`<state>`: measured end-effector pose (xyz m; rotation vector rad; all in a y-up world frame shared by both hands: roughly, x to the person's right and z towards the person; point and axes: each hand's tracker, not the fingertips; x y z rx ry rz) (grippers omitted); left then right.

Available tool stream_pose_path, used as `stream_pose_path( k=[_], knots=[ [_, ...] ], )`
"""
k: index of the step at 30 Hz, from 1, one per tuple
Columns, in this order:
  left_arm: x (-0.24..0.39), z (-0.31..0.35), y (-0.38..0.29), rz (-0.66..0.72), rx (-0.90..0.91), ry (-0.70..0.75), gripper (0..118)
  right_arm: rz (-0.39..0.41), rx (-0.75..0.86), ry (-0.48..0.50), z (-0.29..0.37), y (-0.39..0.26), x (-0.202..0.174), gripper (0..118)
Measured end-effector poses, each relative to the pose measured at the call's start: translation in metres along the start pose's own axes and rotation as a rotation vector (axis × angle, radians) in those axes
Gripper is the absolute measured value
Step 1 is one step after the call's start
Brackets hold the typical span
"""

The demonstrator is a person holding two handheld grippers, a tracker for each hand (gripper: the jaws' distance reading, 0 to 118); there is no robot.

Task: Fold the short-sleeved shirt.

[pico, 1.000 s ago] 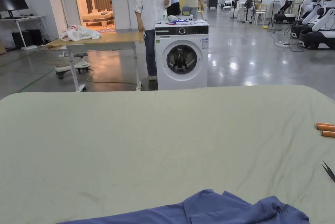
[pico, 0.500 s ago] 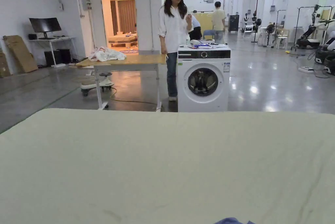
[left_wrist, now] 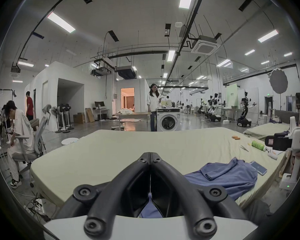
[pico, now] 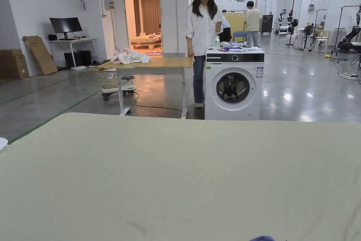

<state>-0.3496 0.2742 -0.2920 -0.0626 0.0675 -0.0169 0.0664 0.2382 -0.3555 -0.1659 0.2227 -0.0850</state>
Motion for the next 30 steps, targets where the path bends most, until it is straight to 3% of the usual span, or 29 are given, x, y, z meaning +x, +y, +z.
stream_pose_path(
  k=[10, 14, 15, 17, 18, 22, 25, 27, 28, 30],
  knots=[
    [-0.012, -0.065, -0.018, 0.047, -0.224, -0.098, 1, -0.023, -0.074, -0.004, -0.002, -0.013, 0.005, 0],
    [-0.037, -0.126, -0.051, 0.232, -0.275, -0.129, 29, -0.049, -0.124, -0.019, -0.003, -0.022, 0.009, 0],
    [-0.042, -0.151, -0.058, 0.262, -0.332, -0.120, 41, -0.055, -0.139, -0.025, -0.003, -0.024, 0.011, 0],
    [-0.050, -0.197, -0.074, 0.278, -0.430, -0.066, 64, -0.058, -0.158, -0.033, -0.003, -0.027, 0.015, 0],
    [-0.055, -0.217, -0.083, 0.266, -0.471, -0.066, 69, -0.062, -0.164, -0.037, -0.002, -0.028, 0.018, 0],
    [-0.069, -0.302, -0.118, 0.275, -0.737, -0.031, 68, -0.099, -0.193, -0.066, 0.001, -0.031, 0.031, 0],
    [-0.077, -0.328, -0.137, 0.316, -0.762, 0.031, 61, -0.127, -0.208, -0.094, 0.005, -0.035, 0.041, 0],
    [-0.075, -0.338, -0.146, 0.305, -0.814, 0.044, 43, -0.137, -0.220, -0.115, 0.007, -0.038, 0.045, 0],
    [-0.072, -0.340, -0.150, 0.288, -0.817, 0.041, 24, -0.139, -0.228, -0.122, 0.007, -0.039, 0.047, 0],
    [-0.059, -0.338, -0.155, 0.211, -0.838, 0.025, 18, -0.143, -0.243, -0.130, 0.005, -0.042, 0.051, 0]
  ],
)
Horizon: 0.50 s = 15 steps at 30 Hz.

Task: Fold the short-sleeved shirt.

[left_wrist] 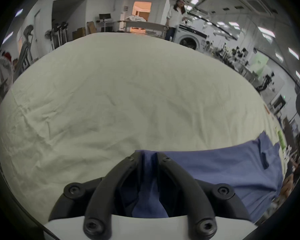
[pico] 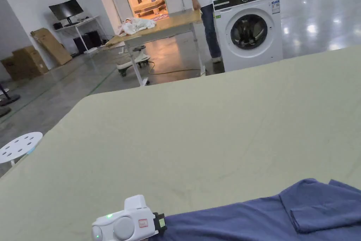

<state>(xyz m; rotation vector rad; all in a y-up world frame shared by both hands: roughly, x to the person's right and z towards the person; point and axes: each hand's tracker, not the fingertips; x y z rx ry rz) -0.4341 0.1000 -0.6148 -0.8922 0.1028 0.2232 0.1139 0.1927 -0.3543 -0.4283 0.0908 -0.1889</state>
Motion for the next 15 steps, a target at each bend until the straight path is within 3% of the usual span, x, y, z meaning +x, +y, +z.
stream_pose_path(
  k=[2, 4, 8, 9, 10, 11, 12, 15],
  knots=[
    [0.007, -0.002, 0.000, -0.040, 0.010, 0.017, 16, 0.002, -0.011, -0.005, -0.006, -0.001, 0.002, 0],
    [0.010, -0.006, 0.000, -0.048, -0.015, 0.000, 2, 0.007, -0.020, -0.002, -0.013, 0.001, 0.002, 0],
    [0.013, -0.010, 0.004, -0.104, -0.049, 0.025, 1, 0.066, -0.013, 0.032, -0.038, 0.020, 0.003, 0],
    [0.014, -0.011, 0.005, -0.130, -0.060, 0.027, 1, 0.092, -0.011, 0.044, -0.048, 0.028, 0.005, 8],
    [0.015, -0.013, 0.006, -0.158, -0.078, 0.030, 1, 0.128, -0.030, 0.061, -0.063, 0.039, 0.009, 29],
    [0.016, -0.014, 0.009, -0.156, -0.077, 0.033, 1, 0.159, -0.065, 0.066, -0.082, 0.050, 0.013, 61],
    [0.015, -0.015, 0.010, -0.144, -0.083, 0.033, 1, 0.188, -0.078, 0.073, -0.101, 0.059, 0.018, 75],
    [0.015, -0.015, 0.012, -0.146, -0.098, 0.034, 1, 0.233, -0.161, 0.085, -0.164, 0.071, 0.046, 78]
  ],
)
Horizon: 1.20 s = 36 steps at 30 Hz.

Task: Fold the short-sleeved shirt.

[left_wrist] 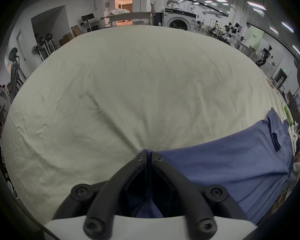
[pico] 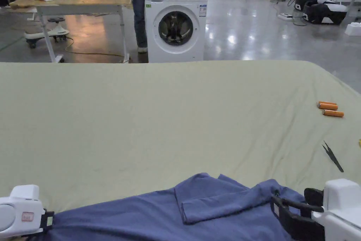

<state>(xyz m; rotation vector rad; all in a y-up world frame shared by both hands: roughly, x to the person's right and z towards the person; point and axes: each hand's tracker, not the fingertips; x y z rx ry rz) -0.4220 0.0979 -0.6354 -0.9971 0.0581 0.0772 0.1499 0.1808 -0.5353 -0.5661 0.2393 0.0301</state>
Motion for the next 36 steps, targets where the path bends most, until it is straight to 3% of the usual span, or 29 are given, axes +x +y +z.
stream_pose_path(
  k=[3, 7, 12, 13, 14, 16, 17, 18, 23, 29, 36],
  knots=[
    [0.009, 0.007, -0.002, -0.021, -0.008, 0.006, 1, 0.045, -0.122, -0.048, -0.064, 0.011, 0.029, 77],
    [0.012, 0.010, -0.004, -0.021, -0.009, 0.009, 1, 0.032, -0.251, -0.054, -0.123, 0.015, 0.051, 76],
    [0.014, 0.014, -0.004, -0.027, -0.001, 0.015, 1, 0.118, -0.346, 0.010, -0.161, 0.015, 0.043, 74],
    [0.013, 0.014, -0.003, -0.027, -0.002, 0.016, 1, 0.133, -0.374, 0.025, -0.167, 0.015, 0.042, 65],
    [0.014, 0.015, -0.003, -0.028, -0.002, 0.017, 1, 0.149, -0.383, 0.048, -0.171, 0.015, 0.041, 46],
    [0.015, 0.016, -0.005, -0.032, 0.002, 0.018, 1, 0.157, -0.369, 0.038, -0.171, 0.017, 0.037, 25],
    [0.004, 0.007, 0.001, -0.030, 0.008, 0.018, 1, 0.153, -0.367, 0.045, -0.169, 0.020, 0.038, 6],
    [0.002, 0.007, 0.000, -0.027, 0.016, 0.017, 1, 0.148, -0.360, 0.044, -0.166, 0.021, 0.039, 4],
    [-0.018, 0.036, 0.001, 0.061, 0.139, -0.064, 0, 0.054, -0.213, 0.059, -0.111, 0.037, 0.037, 3],
    [-0.024, 0.170, 0.007, 0.059, 0.430, -0.215, 0, -0.095, 0.016, 0.063, -0.014, 0.081, 0.038, 3],
    [-0.016, 0.317, 0.035, -0.010, 0.746, -0.222, 0, -0.120, 0.260, 0.028, 0.081, 0.164, 0.019, 2]
  ],
)
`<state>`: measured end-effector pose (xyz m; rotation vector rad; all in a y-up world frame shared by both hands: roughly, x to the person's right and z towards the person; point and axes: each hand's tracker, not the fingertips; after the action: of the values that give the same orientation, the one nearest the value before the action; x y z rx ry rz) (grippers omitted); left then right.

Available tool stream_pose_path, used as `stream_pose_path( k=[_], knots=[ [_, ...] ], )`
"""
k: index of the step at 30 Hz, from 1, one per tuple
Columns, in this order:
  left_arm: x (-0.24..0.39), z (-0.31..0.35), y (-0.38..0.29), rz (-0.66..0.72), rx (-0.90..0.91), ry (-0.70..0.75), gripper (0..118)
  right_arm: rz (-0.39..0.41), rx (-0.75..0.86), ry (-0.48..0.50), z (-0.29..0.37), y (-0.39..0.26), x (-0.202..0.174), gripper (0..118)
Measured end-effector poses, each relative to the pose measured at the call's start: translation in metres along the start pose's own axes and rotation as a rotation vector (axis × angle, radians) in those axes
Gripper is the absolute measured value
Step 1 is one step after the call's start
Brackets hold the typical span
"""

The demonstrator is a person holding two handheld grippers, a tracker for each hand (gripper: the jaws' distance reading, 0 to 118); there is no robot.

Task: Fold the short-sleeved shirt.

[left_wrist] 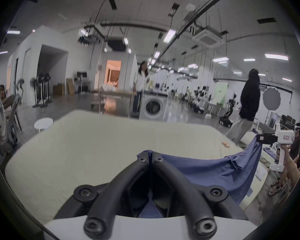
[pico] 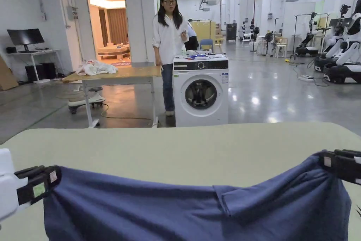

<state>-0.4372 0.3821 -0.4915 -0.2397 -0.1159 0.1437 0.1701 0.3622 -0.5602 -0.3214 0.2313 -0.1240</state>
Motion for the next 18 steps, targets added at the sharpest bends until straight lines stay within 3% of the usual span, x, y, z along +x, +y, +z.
stream_pose_path(
  k=[8, 18],
  knots=[
    [0.012, 0.012, 0.101, -0.056, 0.198, 0.088, 0, 0.031, 0.173, -0.050, 0.014, 0.114, -0.031, 3],
    [0.009, -0.055, 0.194, -0.139, 0.282, 0.219, 0, 0.065, 0.251, -0.129, -0.040, 0.221, -0.053, 2]
  ],
)
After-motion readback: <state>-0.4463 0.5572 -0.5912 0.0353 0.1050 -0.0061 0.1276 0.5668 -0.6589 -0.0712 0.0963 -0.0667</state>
